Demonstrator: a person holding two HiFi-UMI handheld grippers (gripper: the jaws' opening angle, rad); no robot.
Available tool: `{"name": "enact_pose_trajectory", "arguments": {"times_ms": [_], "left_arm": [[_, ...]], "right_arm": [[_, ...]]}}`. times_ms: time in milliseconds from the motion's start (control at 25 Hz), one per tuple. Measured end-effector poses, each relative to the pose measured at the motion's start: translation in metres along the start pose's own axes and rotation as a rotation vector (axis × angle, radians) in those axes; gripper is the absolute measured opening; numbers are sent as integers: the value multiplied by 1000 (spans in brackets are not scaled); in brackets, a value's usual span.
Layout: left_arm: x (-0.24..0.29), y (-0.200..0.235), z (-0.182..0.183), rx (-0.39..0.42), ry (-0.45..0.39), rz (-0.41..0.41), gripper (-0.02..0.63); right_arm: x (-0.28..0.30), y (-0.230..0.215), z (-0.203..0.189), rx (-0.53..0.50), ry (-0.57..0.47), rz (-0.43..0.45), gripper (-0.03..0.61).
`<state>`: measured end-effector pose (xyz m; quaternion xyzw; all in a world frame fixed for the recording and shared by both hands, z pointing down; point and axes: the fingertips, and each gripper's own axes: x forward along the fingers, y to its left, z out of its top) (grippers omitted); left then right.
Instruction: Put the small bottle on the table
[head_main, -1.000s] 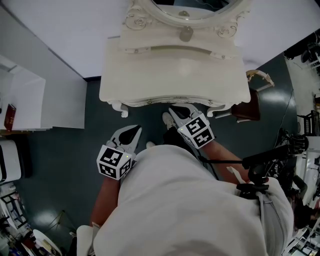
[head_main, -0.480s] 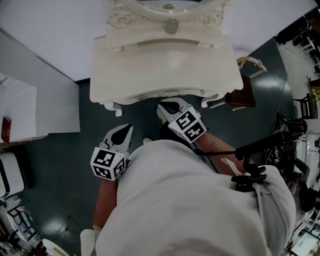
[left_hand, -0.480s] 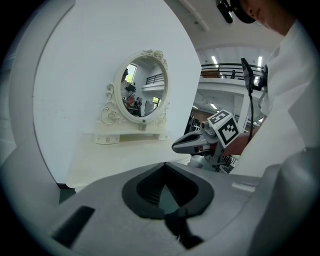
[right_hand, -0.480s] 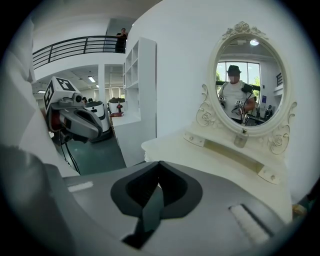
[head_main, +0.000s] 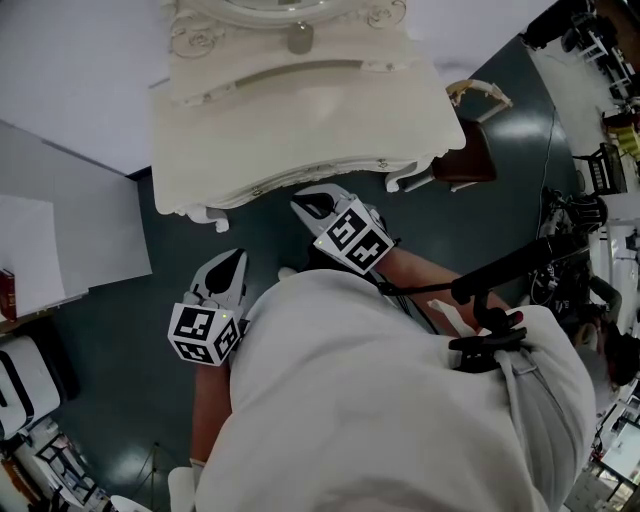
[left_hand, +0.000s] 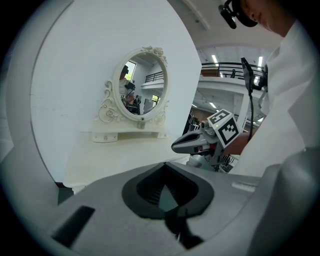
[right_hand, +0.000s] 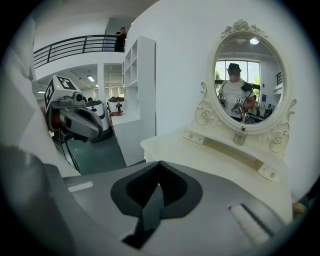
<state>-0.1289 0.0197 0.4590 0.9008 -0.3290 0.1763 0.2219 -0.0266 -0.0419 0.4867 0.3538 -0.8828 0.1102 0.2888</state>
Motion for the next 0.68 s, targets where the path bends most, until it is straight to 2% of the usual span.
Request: {"name": "enact_pose_trajectory", "arguments": {"times_ms": [440,680], "left_arm": [[23,4,10,-4,32,-13,2],[48,15,25,0,46,-24,3]], "right_arm": [[5,-29,-5,26,10,-10,0],[13,-62,-3,46,8,-24,0]]}}
